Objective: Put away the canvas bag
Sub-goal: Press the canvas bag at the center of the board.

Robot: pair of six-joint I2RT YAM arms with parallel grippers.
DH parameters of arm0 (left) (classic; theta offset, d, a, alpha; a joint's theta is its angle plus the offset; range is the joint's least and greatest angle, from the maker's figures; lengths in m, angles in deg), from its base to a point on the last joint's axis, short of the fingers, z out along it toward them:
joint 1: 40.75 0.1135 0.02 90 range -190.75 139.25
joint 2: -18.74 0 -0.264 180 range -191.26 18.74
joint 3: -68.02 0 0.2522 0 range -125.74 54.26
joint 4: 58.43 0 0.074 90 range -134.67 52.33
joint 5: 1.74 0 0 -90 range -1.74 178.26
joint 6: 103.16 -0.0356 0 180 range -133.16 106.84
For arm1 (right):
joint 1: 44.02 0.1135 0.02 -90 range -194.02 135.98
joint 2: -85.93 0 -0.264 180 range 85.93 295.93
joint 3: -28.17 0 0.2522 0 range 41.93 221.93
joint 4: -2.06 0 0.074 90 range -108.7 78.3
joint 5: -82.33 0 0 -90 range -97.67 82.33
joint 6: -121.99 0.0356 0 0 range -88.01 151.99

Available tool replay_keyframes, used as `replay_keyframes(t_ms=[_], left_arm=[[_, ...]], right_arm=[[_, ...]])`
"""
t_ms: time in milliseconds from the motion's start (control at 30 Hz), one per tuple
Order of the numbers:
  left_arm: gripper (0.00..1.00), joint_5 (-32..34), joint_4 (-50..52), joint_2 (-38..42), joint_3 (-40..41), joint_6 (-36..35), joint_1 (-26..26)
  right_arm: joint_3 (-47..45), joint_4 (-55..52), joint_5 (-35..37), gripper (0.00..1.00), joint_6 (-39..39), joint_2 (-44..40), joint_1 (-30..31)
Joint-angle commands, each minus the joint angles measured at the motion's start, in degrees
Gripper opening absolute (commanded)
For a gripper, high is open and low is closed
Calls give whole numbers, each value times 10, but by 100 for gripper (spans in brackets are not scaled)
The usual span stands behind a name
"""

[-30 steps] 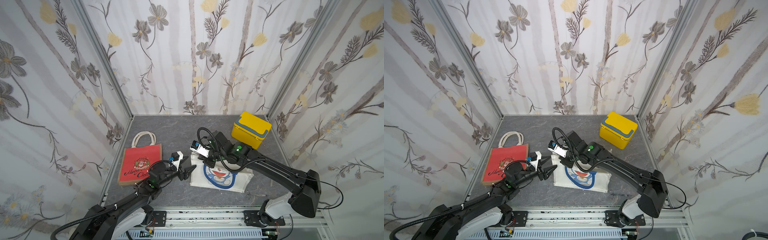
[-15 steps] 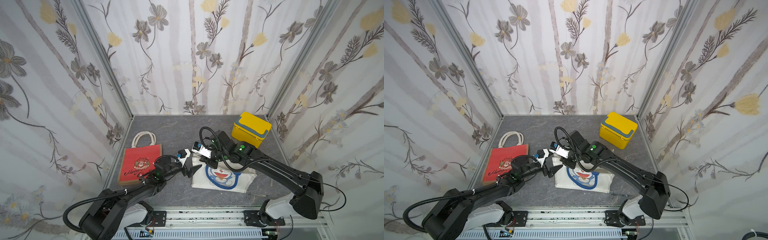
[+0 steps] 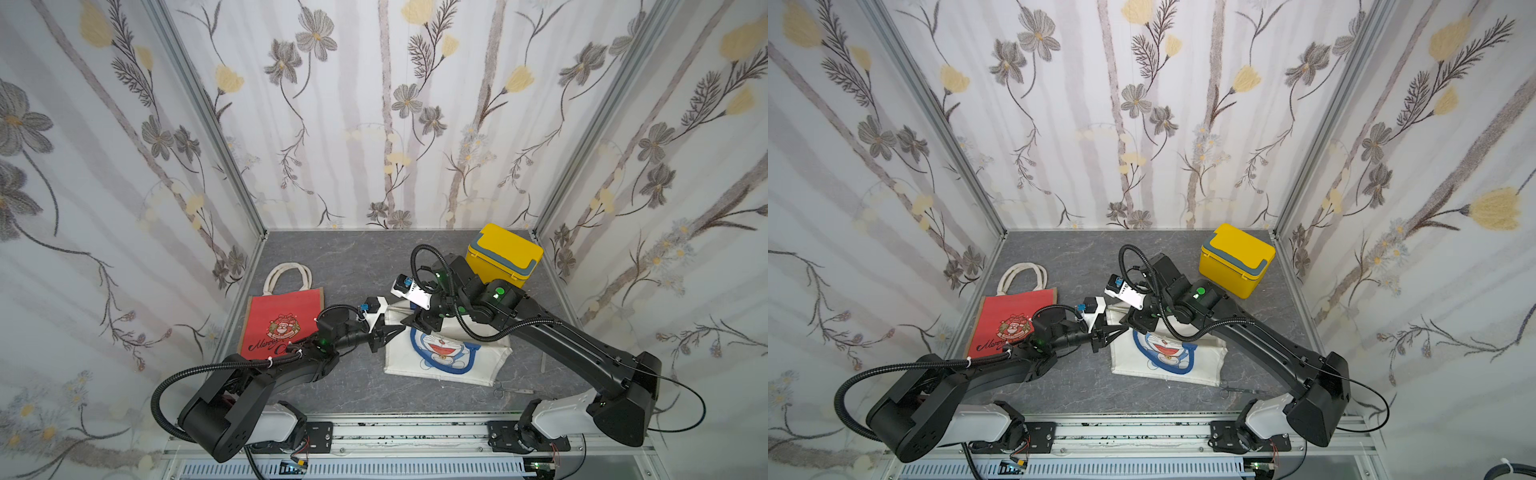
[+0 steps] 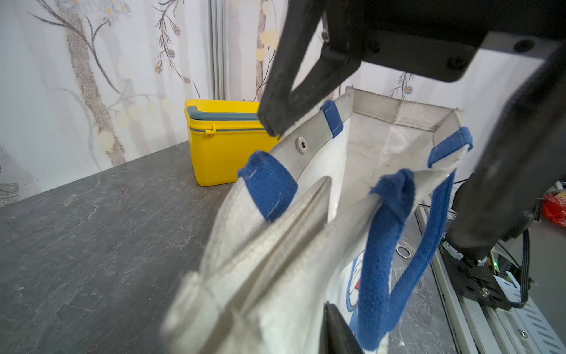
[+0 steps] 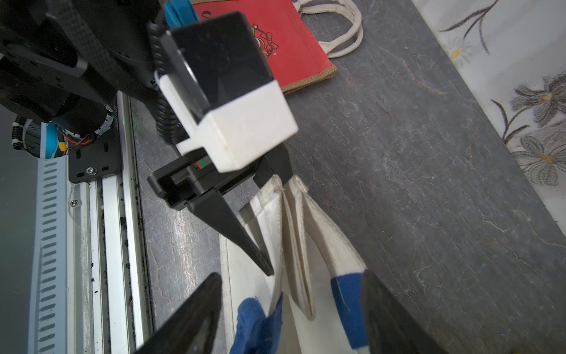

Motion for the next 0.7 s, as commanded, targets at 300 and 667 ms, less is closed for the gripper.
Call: replay_keyframes(t_ms=[300,667], left_arm=[[20,-38,-72,8,-2,69,0],[11,-9,-38,57,19,47,0]], right_arm=[[14,9,11,98,-52,40,-2],[10,5,-30,93,-80,62,-38]])
